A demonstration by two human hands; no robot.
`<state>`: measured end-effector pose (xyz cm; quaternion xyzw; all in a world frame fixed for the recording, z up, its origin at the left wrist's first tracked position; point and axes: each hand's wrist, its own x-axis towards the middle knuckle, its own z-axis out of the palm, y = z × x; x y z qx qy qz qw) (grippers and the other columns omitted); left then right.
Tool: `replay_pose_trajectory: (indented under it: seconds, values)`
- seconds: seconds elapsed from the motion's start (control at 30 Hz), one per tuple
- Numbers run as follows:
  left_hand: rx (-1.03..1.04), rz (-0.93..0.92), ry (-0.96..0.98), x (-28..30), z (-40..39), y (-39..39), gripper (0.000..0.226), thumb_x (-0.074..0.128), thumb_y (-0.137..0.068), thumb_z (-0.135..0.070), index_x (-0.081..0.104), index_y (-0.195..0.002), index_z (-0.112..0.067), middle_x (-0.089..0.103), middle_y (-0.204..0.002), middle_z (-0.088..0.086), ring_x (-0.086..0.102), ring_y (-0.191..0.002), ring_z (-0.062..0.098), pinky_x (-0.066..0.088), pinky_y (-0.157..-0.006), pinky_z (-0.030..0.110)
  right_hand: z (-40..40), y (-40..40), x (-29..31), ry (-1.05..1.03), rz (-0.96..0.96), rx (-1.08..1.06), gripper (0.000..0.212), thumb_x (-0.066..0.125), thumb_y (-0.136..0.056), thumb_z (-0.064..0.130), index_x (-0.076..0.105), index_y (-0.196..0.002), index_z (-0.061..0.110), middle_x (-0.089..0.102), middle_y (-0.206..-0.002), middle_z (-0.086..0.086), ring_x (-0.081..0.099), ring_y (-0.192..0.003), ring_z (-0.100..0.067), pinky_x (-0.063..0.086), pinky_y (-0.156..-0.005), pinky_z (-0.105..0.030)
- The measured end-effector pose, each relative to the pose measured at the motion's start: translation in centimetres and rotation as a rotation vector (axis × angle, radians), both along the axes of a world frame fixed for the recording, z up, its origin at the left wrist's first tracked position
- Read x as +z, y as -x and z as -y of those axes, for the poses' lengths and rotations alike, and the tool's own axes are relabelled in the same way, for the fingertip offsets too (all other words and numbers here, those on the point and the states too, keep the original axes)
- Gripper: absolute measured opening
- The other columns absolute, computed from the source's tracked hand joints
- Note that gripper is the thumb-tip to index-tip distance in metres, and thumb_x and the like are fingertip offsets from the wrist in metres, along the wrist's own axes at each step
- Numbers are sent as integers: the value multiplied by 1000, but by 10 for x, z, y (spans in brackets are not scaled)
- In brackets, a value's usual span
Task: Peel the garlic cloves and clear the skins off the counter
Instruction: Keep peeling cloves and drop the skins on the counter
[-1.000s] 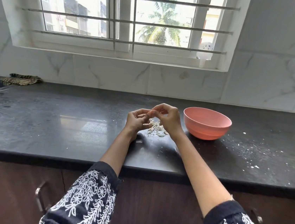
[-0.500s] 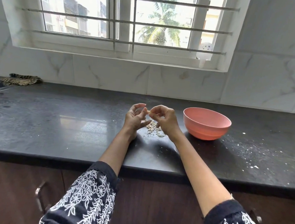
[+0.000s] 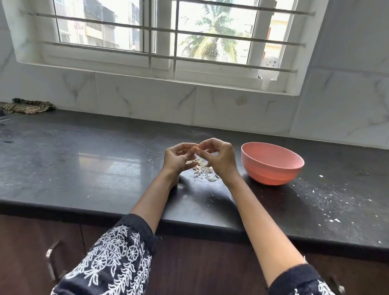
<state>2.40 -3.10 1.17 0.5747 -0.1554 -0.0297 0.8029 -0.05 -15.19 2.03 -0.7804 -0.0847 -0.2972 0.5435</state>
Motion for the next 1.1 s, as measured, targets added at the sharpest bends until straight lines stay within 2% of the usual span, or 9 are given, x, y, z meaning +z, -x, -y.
replay_pose_trajectory:
  seconds: [0.1, 0.17, 0.23, 0.37, 0.47, 0.57, 0.73, 0.97, 1.1]
  values:
    - [10, -2, 7, 0, 0, -1, 9, 62, -87, -7, 65, -81, -13, 57, -68, -1, 52, -64, 5, 52, -56, 15, 0, 2, 2, -78, -3, 29, 24, 75, -73, 1, 63, -91, 9, 66, -76, -7, 56, -60, -15, 44, -43, -17]
    - [16, -5, 17, 1, -1, -1, 8, 63, -86, -7, 65, -81, -13, 58, -67, -1, 52, -64, 6, 53, -55, 16, 0, 3, 3, -84, -10, 31, 29, 76, -72, 0, 62, -96, 6, 67, -78, -10, 56, -60, -15, 45, -43, -18]
    - [27, 1, 19, 1, -1, -1, 7, 64, -86, -7, 65, -82, -13, 59, -72, 2, 53, -67, 8, 53, -56, 16, -1, 3, 2, -65, -18, 25, 26, 77, -71, 3, 64, -94, 7, 67, -78, -9, 57, -61, -14, 44, -45, -17]
    - [48, 42, -3, 1, -1, 0, 9, 63, -86, -5, 66, -81, -12, 60, -74, 5, 54, -68, 11, 52, -54, 16, 1, -1, -1, 40, 14, -50, 9, 77, -74, 12, 70, -79, 11, 67, -72, -1, 61, -65, -12, 46, -49, -16]
    - [37, 52, -3, 1, -1, 0, 10, 65, -83, -4, 67, -79, -13, 63, -73, 5, 57, -68, 12, 52, -54, 18, 4, -2, -2, 98, 20, -98, 7, 77, -75, 14, 71, -76, 13, 65, -67, 7, 61, -63, -11, 49, -53, -23]
    - [46, 70, -2, 0, -2, 0, 10, 68, -81, -3, 68, -78, -13, 65, -63, -2, 57, -63, 9, 53, -56, 19, 5, -3, -3, 135, 30, -140, 7, 77, -74, 15, 70, -75, 14, 67, -68, 4, 61, -62, -15, 51, -58, -32]
    - [62, 104, -18, -1, -3, 0, 13, 66, -82, -1, 67, -77, -13, 67, -62, -6, 61, -61, 4, 52, -55, 19, 3, -5, -4, 207, 34, -159, 13, 78, -73, 26, 69, -76, 16, 70, -73, -2, 65, -67, -19, 52, -66, -32]
    - [77, 148, -57, 1, -2, 0, 17, 64, -83, 1, 67, -75, -13, 67, -58, -10, 61, -57, 1, 53, -55, 19, 4, -3, -3, 268, 38, -184, 6, 74, -74, 16, 68, -75, 17, 69, -72, 5, 64, -66, -16, 54, -67, -38]
    - [87, 149, -47, 1, -2, 0, 16, 64, -83, 1, 67, -76, -12, 67, -57, -10, 59, -55, 0, 53, -53, 18, 4, -2, -4, 265, 50, -178, 6, 74, -74, 19, 68, -75, 19, 69, -72, 5, 64, -68, -18, 54, -67, -39]
